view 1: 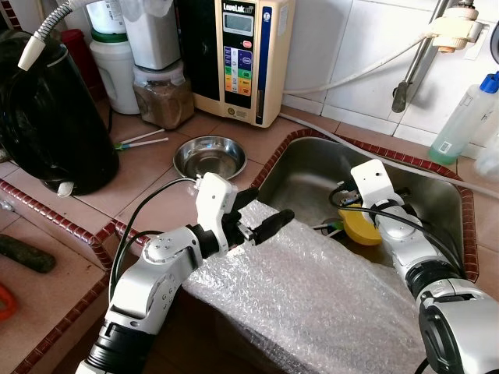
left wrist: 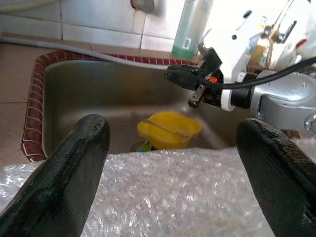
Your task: Kitchen organization
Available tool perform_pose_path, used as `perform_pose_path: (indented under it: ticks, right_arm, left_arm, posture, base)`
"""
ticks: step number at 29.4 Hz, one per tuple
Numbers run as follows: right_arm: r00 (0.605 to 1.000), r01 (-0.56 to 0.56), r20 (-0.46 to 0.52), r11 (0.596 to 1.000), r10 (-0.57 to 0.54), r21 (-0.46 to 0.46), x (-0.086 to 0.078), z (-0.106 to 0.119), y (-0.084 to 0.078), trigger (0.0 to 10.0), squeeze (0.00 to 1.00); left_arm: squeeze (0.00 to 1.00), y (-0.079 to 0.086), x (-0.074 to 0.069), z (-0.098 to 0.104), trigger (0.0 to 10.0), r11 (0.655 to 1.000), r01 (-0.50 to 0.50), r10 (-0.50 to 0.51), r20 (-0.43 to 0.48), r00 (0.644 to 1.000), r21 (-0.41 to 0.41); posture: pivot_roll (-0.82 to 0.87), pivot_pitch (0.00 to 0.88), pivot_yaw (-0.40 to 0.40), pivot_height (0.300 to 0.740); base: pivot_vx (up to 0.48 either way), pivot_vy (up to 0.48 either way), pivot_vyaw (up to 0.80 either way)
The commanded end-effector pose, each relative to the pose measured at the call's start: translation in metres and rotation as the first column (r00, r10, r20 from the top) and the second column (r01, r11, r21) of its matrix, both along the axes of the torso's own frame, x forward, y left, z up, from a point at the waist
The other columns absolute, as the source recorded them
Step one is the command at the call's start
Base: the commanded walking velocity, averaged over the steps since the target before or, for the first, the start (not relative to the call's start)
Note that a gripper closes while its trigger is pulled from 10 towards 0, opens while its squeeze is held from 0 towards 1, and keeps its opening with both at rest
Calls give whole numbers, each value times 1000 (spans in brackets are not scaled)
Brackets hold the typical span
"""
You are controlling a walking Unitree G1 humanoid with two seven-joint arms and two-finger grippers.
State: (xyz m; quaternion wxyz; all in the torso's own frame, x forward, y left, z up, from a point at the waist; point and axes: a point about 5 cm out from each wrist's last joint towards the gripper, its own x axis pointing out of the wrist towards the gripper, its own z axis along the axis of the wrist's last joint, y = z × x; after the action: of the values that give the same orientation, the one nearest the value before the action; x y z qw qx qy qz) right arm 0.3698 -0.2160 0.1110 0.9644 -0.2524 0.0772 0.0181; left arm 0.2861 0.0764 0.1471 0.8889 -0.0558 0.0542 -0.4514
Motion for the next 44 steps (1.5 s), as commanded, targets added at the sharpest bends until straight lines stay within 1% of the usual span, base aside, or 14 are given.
perform_pose_path:
  ticks: [1, 2, 8, 9, 10, 14, 15, 17, 18, 29, 40, 41, 42, 44]
  right_arm:
    - [998, 41, -38, 999, -41, -7, -5, -8, -9, 275, 0]
    - [998, 45, -47, 999, -45, -6, -6, -9, -10, 1804, 0]
    - [996, 57, -75, 998, -57, 1, -10, -18, -10, 1843, 0]
    - [995, 59, -78, 998, -59, 1, -11, -19, -10, 2275, 0]
    - [995, 59, -84, 998, -59, 5, -11, -20, -10, 4196, 0]
    - [993, 50, -104, 999, -48, 18, -12, -23, -8, 5490, 0]
    - [992, 39, -119, 999, -36, 26, -13, -25, -6, 10000, 0]
    - [992, 37, -121, 999, -34, 24, -13, -26, -5, 10000, 47]
    - [992, 36, -121, 999, -32, 27, -13, -27, -5, 10000, 1000]
    - [995, 24, -101, 998, -17, 62, -12, -24, -1, 10000, 1000]
    - [991, -105, 92, 985, 93, 135, -2, 0, 27, 10000, 1000]
    - [989, -111, 108, 988, 100, 109, -2, 1, 29, 10000, 690]
    - [983, -139, 133, 984, 123, 114, -2, 3, 35, 10000, 1000]
    - [975, -181, 155, 977, 162, 117, -3, 4, 41, 10000, 1000]
  left_arm:
    - [1000, 1, 2, 0, 10000, 999, 7, -8, 22, 1000, 35]
    - [1000, 2, 3, -1, 10000, 999, 4, -5, 25, 1000, 43]
    - [1000, -1, 4, 1, 10000, 998, -1, -2, 51, 999, 62]
    - [1000, -1, 4, 0, 10000, 998, -3, 0, 50, 999, 64]
    - [1000, 0, 4, -2, 10000, 997, -7, 3, 51, 999, 74]
    - [1000, 1, 4, -6, 10000, 994, -7, 1, 56, 998, 105]
    - [1000, 1, 4, -6, 10000, 995, -6, 1, 54, 999, 103]
    - [1000, 0, 4, -6, 10000, 995, -6, 0, 54, 999, 102]
    - [1000, 1, 4, -6, 10000, 994, -6, 0, 56, 998, 105]
    - [1000, 2, 8, -5, 10000, 993, -38, 29, 77, 997, 111]
    - [1000, 19, 31, 8, 10000, 964, -256, 243, 159, 957, 67]
    - [1000, 21, 34, 9, 10000, 957, -284, 270, 171, 948, 64]
    - [1000, 24, 38, 10, 10000, 943, -328, 315, 177, 933, 54]
    - [1000, 29, 42, 12, 10000, 925, -378, 364, 189, 912, 42]
  posture:
    - [98, 0, -11, 740]
    - [98, 0, -11, 740]
    - [96, 0, -9, 740]
    - [96, 0, -9, 740]
    - [97, 0, -10, 740]
    - [99, 0, -11, 740]
    - [99, 0, -11, 740]
    - [99, 0, -11, 740]
    - [100, 0, -10, 740]
    - [100, 0, -11, 740]
    - [94, 0, -8, 740]
    - [91, 0, -7, 740]
    - [89, 0, -6, 740]
    - [87, 0, -5, 740]
  base:
    - [0, 0, 0]
    - [0, 0, 0]
    - [0, 0, 0]
    - [0, 0, 0]
    - [0, 0, 0]
    - [0, 0, 0]
    - [0, 0, 0]
    - [0, 0, 0]
    - [0, 0, 0]
    - [0, 0, 0]
    - [0, 0, 0]
    - [0, 0, 0]
    - [0, 0, 0]
    - [0, 0, 0]
